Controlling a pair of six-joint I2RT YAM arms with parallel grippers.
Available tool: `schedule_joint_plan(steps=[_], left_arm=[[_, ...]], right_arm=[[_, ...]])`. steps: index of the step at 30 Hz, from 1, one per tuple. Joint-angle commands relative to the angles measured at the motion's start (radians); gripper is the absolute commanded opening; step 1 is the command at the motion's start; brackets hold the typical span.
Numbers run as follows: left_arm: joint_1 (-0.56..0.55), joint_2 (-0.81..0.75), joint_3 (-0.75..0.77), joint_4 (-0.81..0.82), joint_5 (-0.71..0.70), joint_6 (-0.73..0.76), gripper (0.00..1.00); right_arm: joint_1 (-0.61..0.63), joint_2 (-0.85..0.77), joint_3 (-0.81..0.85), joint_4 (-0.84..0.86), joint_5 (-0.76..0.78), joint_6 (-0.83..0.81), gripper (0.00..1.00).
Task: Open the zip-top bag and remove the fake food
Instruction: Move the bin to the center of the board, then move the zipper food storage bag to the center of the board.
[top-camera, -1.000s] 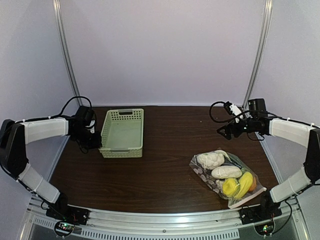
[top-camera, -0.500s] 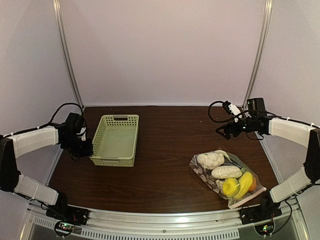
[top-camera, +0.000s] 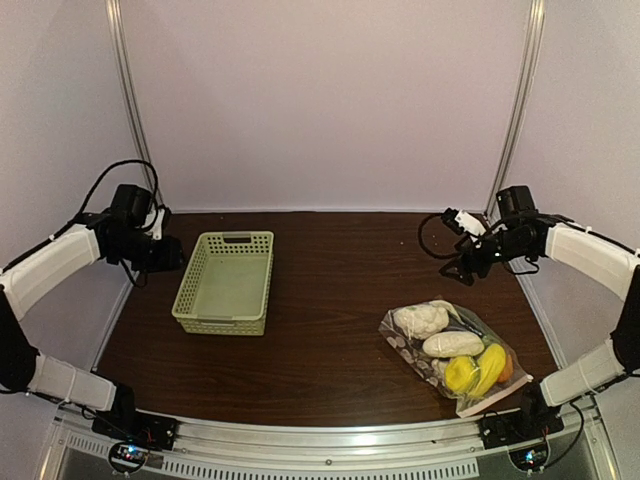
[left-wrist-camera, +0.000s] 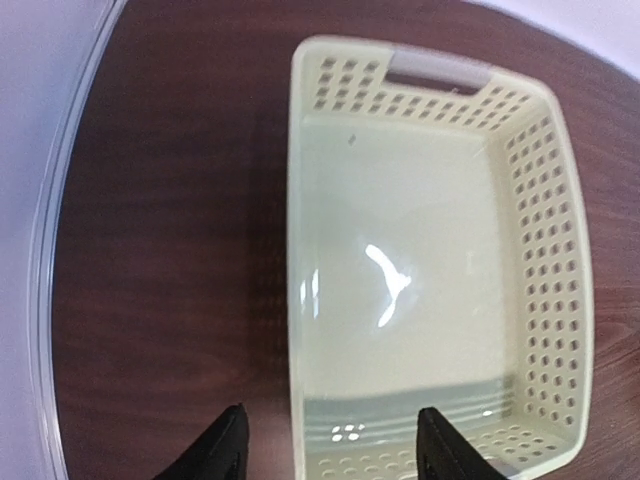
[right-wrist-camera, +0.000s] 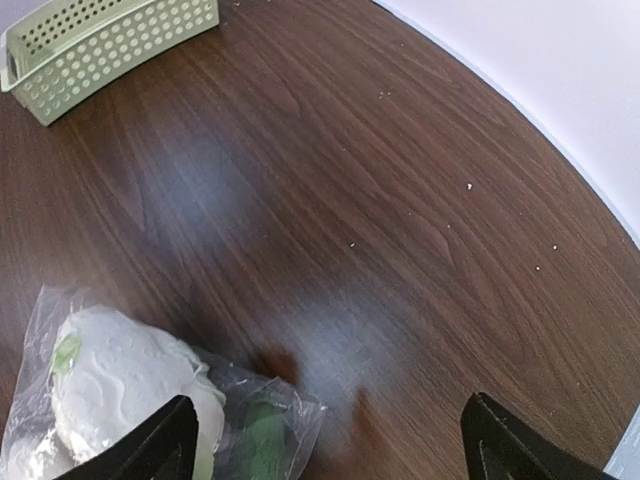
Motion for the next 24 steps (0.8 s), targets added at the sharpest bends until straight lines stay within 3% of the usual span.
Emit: schedule_joint_plan(steps=[1,3,4,5,6,8,11,16,20,22,24], left_arm=[[-0.035,-0.082,0.047,0.225,0.121,0.168,0.58],[-0.114,-0.098,0.047,0.347,0.048,0.186,0.6],[-0.168,-0.109,0.041,0.423,-0.02,0.197,0.7],[-0.227,-0.127,0.026,0.506,-0.068,0.205,0.95],[-0.252,-0.138,0.005,0.608,-0.07,0.203,0.97],[-0.26,-0.14,-0.027,0.767,-0.005,0.145,0.97],[-0.26,-0.068,-0.024,0.883,0.017,0.031,0.97],[-0.266,0.061,0.069,0.869,0.147,0.025,0.97],[-0.266,0.04,-0.004,0.896,0.037,0.028,0.97],[-0.264,0.059,0.016,0.811,-0.071,0.024,0.97],[-0.259,0.091,0.068,0.729,-0.091,0.055,0.97]], right_arm=[[0.006,-0.078,0.015,-0.355,-0.031,-0.255,0.92],[0.009,-0.103,-0.012,-0.434,-0.038,-0.315,0.92],[0.013,-0.112,-0.027,-0.457,-0.033,-0.332,0.92],[0.02,-0.118,-0.045,-0.467,-0.02,-0.341,0.91],[0.028,-0.122,-0.062,-0.472,-0.005,-0.345,0.91],[0.054,-0.123,-0.094,-0.466,0.041,-0.346,0.91],[0.115,-0.106,-0.137,-0.43,0.111,-0.328,0.9],[0.226,-0.014,-0.133,-0.325,0.112,-0.25,0.84],[0.255,0.145,-0.028,-0.168,0.097,-0.112,0.65],[0.256,0.24,0.069,-0.128,0.084,-0.05,0.54],[0.255,0.337,0.185,-0.118,0.063,0.005,0.49]])
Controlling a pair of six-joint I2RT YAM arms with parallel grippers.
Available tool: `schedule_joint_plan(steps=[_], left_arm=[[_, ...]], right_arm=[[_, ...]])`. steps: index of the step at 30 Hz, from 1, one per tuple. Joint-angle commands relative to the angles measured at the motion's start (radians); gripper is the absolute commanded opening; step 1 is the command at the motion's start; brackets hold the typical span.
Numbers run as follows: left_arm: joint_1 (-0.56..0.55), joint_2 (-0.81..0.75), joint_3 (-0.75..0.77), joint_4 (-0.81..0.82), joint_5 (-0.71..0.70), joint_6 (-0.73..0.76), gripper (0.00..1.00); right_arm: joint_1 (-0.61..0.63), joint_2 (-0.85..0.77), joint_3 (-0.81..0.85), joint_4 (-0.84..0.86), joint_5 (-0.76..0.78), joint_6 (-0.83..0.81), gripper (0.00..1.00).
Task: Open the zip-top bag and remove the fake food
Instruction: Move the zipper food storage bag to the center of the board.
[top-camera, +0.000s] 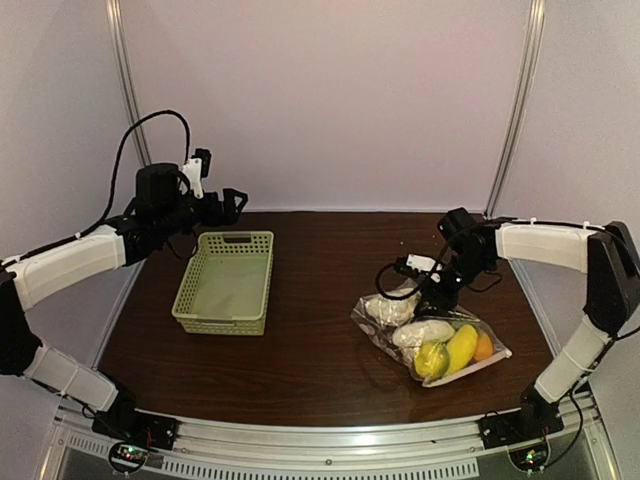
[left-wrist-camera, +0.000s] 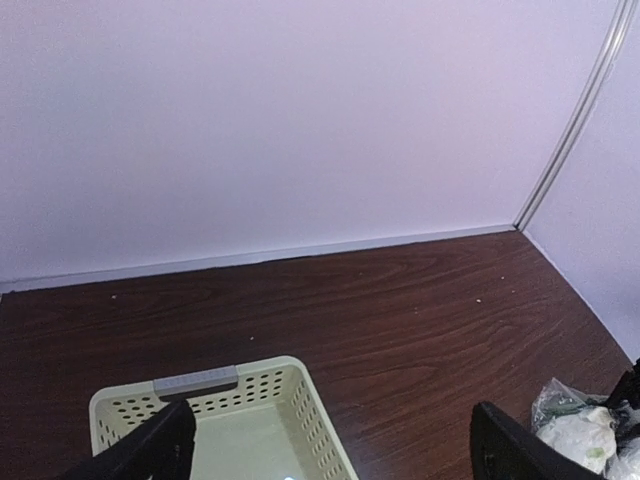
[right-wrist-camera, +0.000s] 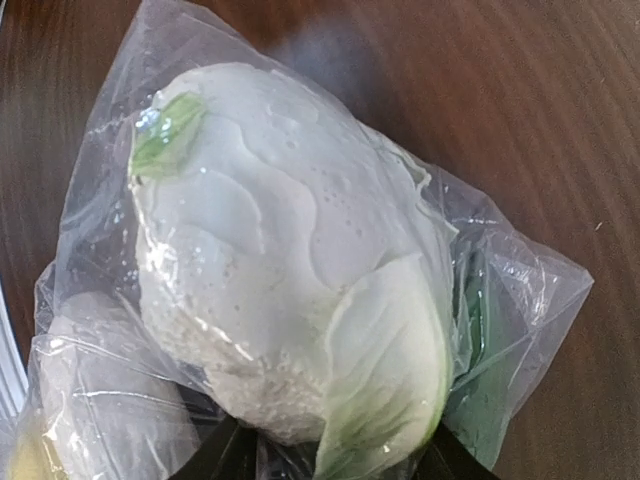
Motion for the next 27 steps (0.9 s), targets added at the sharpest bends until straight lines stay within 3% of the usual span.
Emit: schedule_joint_plan(steps=[1,4,8,12,14,16,20,23,27], left_arm=[[0.009,0.045,0.076,-0.093,-0.086,0.059,0.98],[0.048,0.041,0.108,-0.133,-0.092,0.002,0.97],[0.229,-0.016,-0.048,0.111,0.238,-0.169,0.97],[0.273,0.007,-0.118,0.304,0.444,-0.185,0.97],[0.268,0.039,-0.085,0.267,0.499,-0.176,0.97],[0.267,0.065,-0.047,0.211,0.521,-0.165,0.97],[0.266,0.06,-0.079,0.262,0.499,-0.174,0.97],[0.241,0.063,-0.061,0.208,0.452,-0.112,0.97],[0.193,0.052,-0.031,0.088,0.148,-0.019,0.97]], right_arm=[[0.007,0.201,0.219,0.151,-0.015,0.181,0.47],[0.007,0.358,0.437,0.09,-0.035,0.247,0.43],[0.004,0.453,0.616,-0.038,-0.077,0.245,0.51],[0.004,0.332,0.578,-0.087,-0.115,0.18,0.73],[0.004,0.249,0.527,-0.115,-0.114,0.141,0.81],[0.004,0.155,0.455,-0.135,-0.103,0.106,0.82],[0.012,0.012,0.233,-0.115,-0.069,0.027,0.77],[0.028,-0.077,0.082,-0.074,-0.043,-0.014,0.7],[0.06,-0.163,-0.029,-0.043,-0.122,-0.033,0.64]])
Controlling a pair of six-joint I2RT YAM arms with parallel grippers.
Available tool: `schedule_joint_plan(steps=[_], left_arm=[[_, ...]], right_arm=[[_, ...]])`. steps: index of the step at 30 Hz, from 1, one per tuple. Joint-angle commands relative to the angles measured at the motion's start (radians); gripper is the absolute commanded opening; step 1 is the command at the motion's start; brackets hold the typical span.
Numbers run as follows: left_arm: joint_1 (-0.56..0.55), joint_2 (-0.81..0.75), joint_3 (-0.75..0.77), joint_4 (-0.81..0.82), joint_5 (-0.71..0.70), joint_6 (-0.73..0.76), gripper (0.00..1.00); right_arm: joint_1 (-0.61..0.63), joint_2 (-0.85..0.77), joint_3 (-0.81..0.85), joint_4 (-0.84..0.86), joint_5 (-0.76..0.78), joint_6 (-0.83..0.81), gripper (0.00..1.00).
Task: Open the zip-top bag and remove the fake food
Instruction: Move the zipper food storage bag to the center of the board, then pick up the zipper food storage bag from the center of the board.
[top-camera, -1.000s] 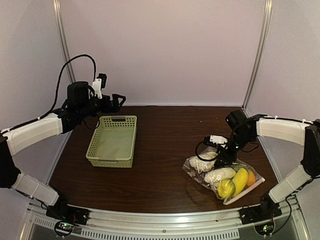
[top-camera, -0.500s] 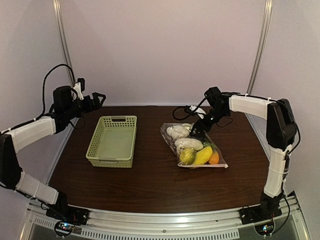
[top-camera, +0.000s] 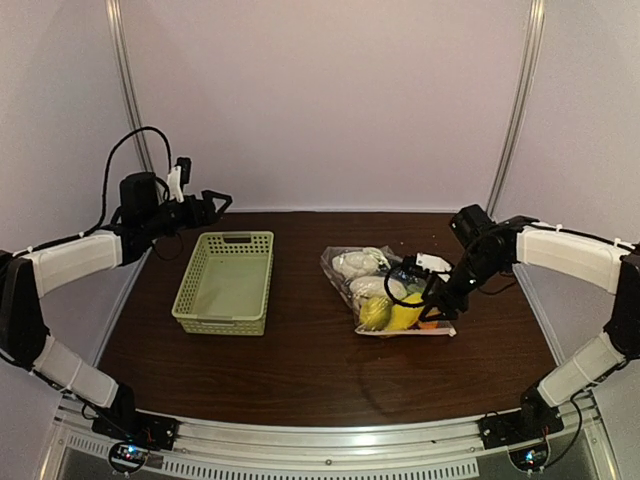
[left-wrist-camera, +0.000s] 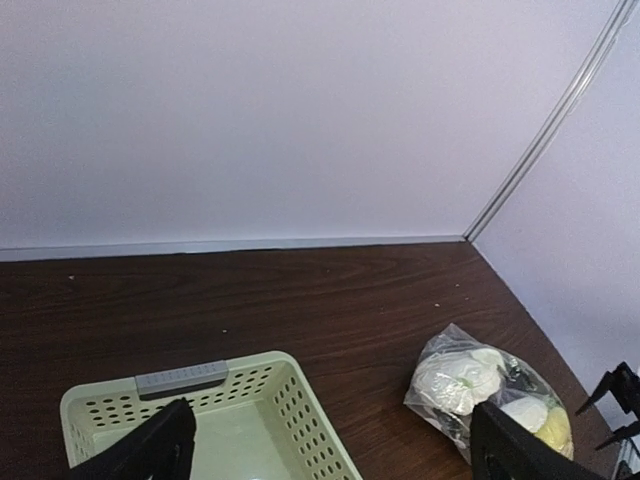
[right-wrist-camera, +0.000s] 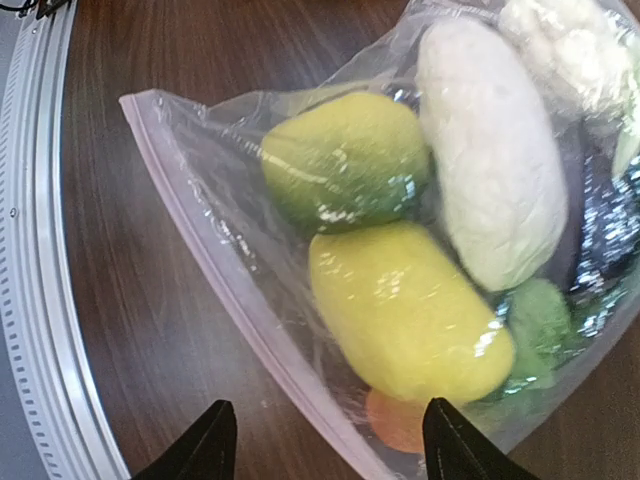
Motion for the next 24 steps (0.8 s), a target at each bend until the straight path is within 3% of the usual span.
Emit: schedule_joint_plan(steps=[1,2,3,7,9,13,20,22,24], left_arm=[[-0.045,-0.002,0.07,-0.126,-0.347,0.096,0.97],[-0.041,0.018,0.096,-0.167,-0.445,0.068,0.97],[-0.027,0.047,0.127,-0.18,-0.458,0.025,0.97],[0.127,0.217,0.206,-0.077,-0.019,-0.223,0.97],[0.122,0.253,0.198,0.069,0.12,-0.216,0.81],[0.04,0.208,0.196,0.065,-0.003,-0.057,0.72],[-0.052,0.044,0.066,0.219,-0.095,0.007,0.64],[-0.079,0.015,0.066,0.212,-0.1,0.071,0.6],[-0.108,-0.018,0.055,0.213,-0.108,0.133,0.58]], right_arm=[[0.064,-0.071,-0.102,0.04,-0.008,-0.061,0.63],[0.095,-0.085,-0.122,0.061,0.035,-0.07,0.62],[0.123,-0.096,-0.142,0.084,0.077,-0.078,0.61],[0.227,-0.116,-0.191,0.176,0.23,-0.119,0.57],[0.266,-0.113,-0.217,0.236,0.305,-0.117,0.56],[0.339,-0.118,-0.289,0.421,0.466,-0.083,0.56],[0.375,-0.095,-0.32,0.498,0.486,-0.083,0.49],[0.394,-0.079,-0.323,0.517,0.519,-0.092,0.4],[0.404,-0.066,-0.306,0.526,0.558,-0.09,0.24]])
